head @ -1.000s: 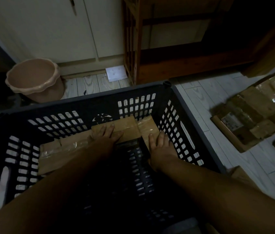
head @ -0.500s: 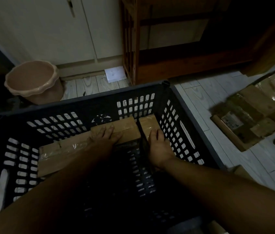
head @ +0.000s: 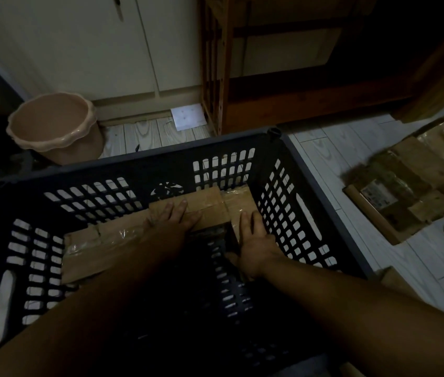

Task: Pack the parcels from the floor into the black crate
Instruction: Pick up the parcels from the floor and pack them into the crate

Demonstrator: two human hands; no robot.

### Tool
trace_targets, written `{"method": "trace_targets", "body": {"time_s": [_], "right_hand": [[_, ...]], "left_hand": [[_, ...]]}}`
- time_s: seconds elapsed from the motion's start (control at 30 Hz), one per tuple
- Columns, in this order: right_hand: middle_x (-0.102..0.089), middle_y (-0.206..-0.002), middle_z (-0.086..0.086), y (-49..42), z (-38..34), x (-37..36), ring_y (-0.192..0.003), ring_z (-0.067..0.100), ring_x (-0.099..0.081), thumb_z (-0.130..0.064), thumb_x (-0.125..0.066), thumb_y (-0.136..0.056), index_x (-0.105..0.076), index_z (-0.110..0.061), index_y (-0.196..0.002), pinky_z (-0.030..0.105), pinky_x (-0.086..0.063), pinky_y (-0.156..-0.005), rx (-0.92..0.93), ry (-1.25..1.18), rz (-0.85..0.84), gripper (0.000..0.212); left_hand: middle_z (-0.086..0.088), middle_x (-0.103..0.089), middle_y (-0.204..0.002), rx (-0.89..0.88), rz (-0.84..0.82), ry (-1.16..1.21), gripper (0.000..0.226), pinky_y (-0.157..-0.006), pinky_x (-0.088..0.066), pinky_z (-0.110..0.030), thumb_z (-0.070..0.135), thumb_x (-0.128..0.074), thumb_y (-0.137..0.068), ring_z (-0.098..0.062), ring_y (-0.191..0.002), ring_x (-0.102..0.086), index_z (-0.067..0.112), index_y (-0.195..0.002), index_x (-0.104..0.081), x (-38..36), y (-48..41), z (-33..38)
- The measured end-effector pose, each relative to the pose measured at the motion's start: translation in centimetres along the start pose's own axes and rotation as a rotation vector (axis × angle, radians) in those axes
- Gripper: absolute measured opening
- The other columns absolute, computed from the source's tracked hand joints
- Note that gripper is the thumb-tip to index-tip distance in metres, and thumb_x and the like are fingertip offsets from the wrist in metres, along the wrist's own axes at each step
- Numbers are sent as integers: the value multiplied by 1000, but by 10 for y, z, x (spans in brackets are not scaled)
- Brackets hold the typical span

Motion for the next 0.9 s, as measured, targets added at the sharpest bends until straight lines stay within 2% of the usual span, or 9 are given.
{"method": "trace_targets", "body": {"time_s": [0.13, 0.2, 0.27, 0.37, 0.43, 0.53, 0.67, 0.8, 0.9], "right_hand": [[10, -158, 8, 0, -1, 14, -125, 35, -41, -36, -54, -91, 9, -24, -152, 44, -40, -105, 42, -56, 109, 89], [7, -157, 9, 1, 0, 14, -120, 34, -44, -37, -52, -92, 8, -24, -151, 45, -42, -101, 56, -34, 124, 85], [14, -158, 8, -1, 3, 6, -131, 42, -32, -47, -46, -93, 15, -25, -150, 50, -36, -107, 31, 58, 72, 86], [30, -155, 8, -3, 8, -6, -142, 49, 9, -64, -26, -93, 27, -22, -146, 58, -9, -114, -7, 263, -41, 86], [31, -154, 10, -4, 6, -6, -141, 48, 17, -70, -24, -90, 28, -19, -145, 58, -2, -114, 2, 321, -45, 92], [28, -155, 10, 0, 7, -2, -141, 46, 18, -69, -30, -88, 26, -19, -146, 53, 0, -116, 7, 295, -76, 96], [21, -158, 7, 43, 4, 23, -145, 37, 13, -65, -38, -89, 18, -22, -150, 44, 1, -118, 5, 131, -122, 93], [17, -159, 6, 109, -6, 87, -147, 30, 9, -61, -41, -91, 6, -23, -153, 42, -5, -120, -31, 53, -147, 87], [9, -160, 7, 163, -19, 146, -147, 31, 2, -61, -42, -91, -7, -25, -153, 45, -12, -119, -44, 20, -131, 80]], "left_hand": [[4, 22, -157, -11, -13, 5, 85, -110, -8, -65, 60, -53, -83, -30, -144, 18, 47, -146, 3, 0, -1, -2], [4, 22, -157, -7, 0, 0, 84, -110, -7, -66, 60, -52, -84, -30, -144, 18, 48, -146, 3, -1, -2, -1], [3, 21, -157, -5, 25, -23, 82, -110, -7, -66, 59, -51, -85, -30, -144, 17, 48, -146, 3, -3, -3, -2], [4, 22, -157, -1, 37, -33, 83, -110, -8, -66, 61, -49, -84, -29, -145, 17, 48, -145, 5, -7, -4, -3], [4, 22, -157, -5, 38, -25, 84, -110, -8, -66, 63, -49, -84, -29, -144, 18, 47, -146, 6, -6, -3, -2], [2, 22, -157, -8, 24, -19, 83, -110, -4, -65, 61, -47, -86, -28, -144, 18, 43, -147, 6, -6, 1, 1], [-1, 18, -158, 45, -18, 40, 80, -110, 5, -63, 58, -44, -89, -31, -144, 19, 39, -148, 5, 14, 34, -7], [-1, 13, -159, 90, -27, 135, 77, -115, -1, -59, 48, -46, -92, -26, -146, 13, 34, -150, 3, 70, 105, -5], [0, 11, -159, 89, -35, 168, 79, -116, -2, -58, 48, -48, -91, -26, -146, 12, 36, -149, 4, 120, 170, 3]]}}
Point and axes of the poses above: each hand's wrist, its own y-axis away from the middle knuckle, its own x-axis out of the back of the hand, z = x × y, the point moved 7 cm from there along -y, towards the middle knuckle
